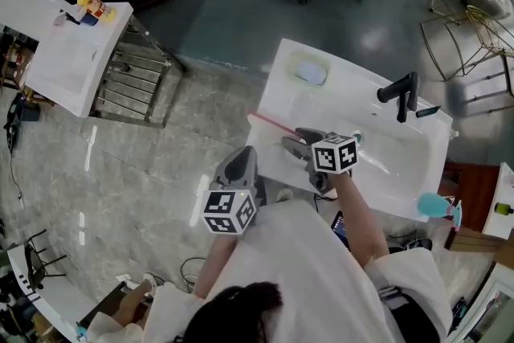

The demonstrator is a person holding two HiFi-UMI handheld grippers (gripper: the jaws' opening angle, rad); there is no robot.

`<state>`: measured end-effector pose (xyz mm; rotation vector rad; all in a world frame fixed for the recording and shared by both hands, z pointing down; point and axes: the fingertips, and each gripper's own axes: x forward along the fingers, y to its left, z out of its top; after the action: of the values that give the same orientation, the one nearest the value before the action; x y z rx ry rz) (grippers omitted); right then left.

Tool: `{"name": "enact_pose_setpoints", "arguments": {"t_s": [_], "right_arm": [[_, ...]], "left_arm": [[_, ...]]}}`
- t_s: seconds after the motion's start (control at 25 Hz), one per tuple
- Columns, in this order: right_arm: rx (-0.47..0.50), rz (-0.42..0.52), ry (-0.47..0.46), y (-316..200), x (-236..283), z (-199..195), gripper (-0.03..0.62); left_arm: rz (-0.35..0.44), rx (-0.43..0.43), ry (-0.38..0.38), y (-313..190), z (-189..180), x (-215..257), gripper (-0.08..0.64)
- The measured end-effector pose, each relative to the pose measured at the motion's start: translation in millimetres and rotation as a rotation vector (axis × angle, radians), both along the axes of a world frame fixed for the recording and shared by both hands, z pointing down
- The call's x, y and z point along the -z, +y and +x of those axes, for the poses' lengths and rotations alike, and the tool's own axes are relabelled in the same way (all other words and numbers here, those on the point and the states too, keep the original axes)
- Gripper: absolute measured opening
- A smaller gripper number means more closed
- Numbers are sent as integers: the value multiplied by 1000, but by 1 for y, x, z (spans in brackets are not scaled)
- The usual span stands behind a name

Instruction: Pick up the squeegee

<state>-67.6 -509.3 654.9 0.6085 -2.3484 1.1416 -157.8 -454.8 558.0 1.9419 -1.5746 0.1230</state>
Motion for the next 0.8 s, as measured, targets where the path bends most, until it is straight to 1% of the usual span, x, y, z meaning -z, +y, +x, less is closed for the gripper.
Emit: {"name": "enact_pose_setpoints", "arguments": {"t_s": [0.28,0.44,0.6,0.72,0.8], "right_arm": [[5,-71,-83,1,-3,-5,241],[-5,-113,-124,-1,-6,-9,233],[-24,-124,-134,-2,-8,-8,196],[-55,-129,-175,-7,-2,-7,125],[-62,-128,-202,-8,2,-9,93]], "left_arm": [[-3,2,-10,0,-4,-1,26],[8,-19,-13,-4,0,2,26],[16,-39,-27,-5,1,4,26],[13,-35,-27,-7,0,2,26],[13,-36,-29,-8,0,1,26]]}}
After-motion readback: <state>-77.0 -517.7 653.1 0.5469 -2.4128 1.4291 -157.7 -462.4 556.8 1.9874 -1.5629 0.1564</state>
